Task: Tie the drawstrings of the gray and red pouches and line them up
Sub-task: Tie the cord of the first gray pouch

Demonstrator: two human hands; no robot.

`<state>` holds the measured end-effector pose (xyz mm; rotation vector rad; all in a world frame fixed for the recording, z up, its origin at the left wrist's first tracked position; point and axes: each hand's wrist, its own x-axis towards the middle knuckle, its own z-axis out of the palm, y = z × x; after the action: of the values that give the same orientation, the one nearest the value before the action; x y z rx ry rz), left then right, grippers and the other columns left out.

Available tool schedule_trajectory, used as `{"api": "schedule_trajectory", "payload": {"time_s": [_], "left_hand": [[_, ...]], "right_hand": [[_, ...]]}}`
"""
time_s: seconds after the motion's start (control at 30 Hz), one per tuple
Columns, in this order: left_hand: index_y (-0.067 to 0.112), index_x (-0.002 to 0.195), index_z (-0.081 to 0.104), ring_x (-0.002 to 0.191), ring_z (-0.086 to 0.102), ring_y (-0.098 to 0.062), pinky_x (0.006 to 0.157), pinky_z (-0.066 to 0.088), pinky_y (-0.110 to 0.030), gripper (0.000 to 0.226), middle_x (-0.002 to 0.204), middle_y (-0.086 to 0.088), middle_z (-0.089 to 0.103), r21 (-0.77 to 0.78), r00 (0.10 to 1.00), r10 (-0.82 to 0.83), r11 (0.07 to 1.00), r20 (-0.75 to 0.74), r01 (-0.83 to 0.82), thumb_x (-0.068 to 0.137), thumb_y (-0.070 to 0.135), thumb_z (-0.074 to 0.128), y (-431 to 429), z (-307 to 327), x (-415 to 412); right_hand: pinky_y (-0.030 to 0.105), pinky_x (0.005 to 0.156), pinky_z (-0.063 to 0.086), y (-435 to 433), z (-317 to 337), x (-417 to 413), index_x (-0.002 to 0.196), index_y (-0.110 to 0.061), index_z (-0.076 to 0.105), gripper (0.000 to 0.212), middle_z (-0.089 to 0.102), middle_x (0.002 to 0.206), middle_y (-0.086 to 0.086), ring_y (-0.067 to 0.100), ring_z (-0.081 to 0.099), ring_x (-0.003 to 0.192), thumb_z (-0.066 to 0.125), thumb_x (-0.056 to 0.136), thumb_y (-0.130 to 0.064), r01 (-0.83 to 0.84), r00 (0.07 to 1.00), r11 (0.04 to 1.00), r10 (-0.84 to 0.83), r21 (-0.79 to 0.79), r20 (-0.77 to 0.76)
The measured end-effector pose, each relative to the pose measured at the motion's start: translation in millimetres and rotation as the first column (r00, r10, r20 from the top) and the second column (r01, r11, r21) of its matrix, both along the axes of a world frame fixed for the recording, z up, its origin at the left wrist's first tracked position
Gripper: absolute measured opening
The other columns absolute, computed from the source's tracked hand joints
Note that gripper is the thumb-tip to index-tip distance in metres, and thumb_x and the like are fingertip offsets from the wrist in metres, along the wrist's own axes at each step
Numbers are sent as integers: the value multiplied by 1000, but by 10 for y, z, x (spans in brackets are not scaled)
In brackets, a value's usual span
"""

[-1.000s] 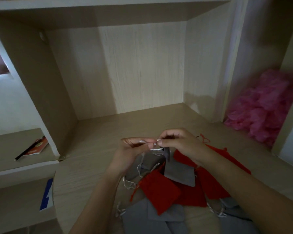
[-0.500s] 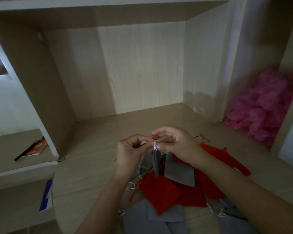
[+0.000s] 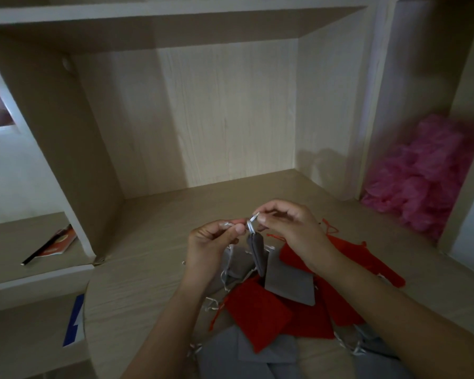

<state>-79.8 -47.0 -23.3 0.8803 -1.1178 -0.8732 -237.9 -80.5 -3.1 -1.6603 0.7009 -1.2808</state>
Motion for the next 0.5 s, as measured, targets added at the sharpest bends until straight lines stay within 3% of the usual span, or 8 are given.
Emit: {"api": "schedule_trajectory", "payload": {"time_s": [0.13, 0.23, 0.3, 0.37, 0.5], "left_hand": [[-7, 76, 64, 79, 63, -18, 69, 49, -27, 20, 87, -10, 73, 57, 996, -35, 998, -78, 40, 70, 12, 68, 2, -11, 13], [-1, 72, 62, 61, 54, -8, 57, 44, -19, 14, 72, -3, 69, 80, 993, -51, 995, -111, 60, 75, 12, 63, 11, 12, 10], [-3, 78, 57, 55, 51, -2, 52, 39, -14, 12, 68, 3, 68, 76, 983, -80, 993, -166, 94, 82, 8, 56, 8, 22, 7], [-4, 86, 57, 56, 52, -1, 52, 40, -12, 13, 67, 2, 67, 82, 964, -118, 987, -240, 142, 86, 8, 52, 8, 27, 24], [3, 80, 65, 51, 46, -2, 51, 42, -11, 14, 62, 3, 63, 164, 947, -127, 970, -295, 181, 78, 15, 58, -17, 19, 102]], "right_hand": [[21, 57, 37, 8, 55, 25, 83, -14, 58, 11, 69, 95, 13, 11, 50, 57, 52, 90, -8, -233, 941, 947, 162, 220, 296], [19, 46, 34, -17, 76, 29, 81, -12, 53, 4, 66, 71, 10, 11, 44, 45, 51, 85, -11, -418, 830, 834, 189, 361, 525], [18, 41, 32, -52, 47, 27, 79, -11, 51, 9, 48, 54, 2, 10, 39, 41, 48, 88, -10, -436, 828, 806, 186, 400, 529], [17, 39, 28, -75, 10, 36, 79, -12, 48, 17, 35, 51, -4, 8, 32, 39, 42, 94, -8, -387, 868, 819, 169, 423, 467], [16, 39, 24, -86, -60, 39, 79, -14, 46, 22, 29, 51, -6, 6, 27, 39, 37, 98, -6, -337, 903, 844, 162, 418, 399]]}}
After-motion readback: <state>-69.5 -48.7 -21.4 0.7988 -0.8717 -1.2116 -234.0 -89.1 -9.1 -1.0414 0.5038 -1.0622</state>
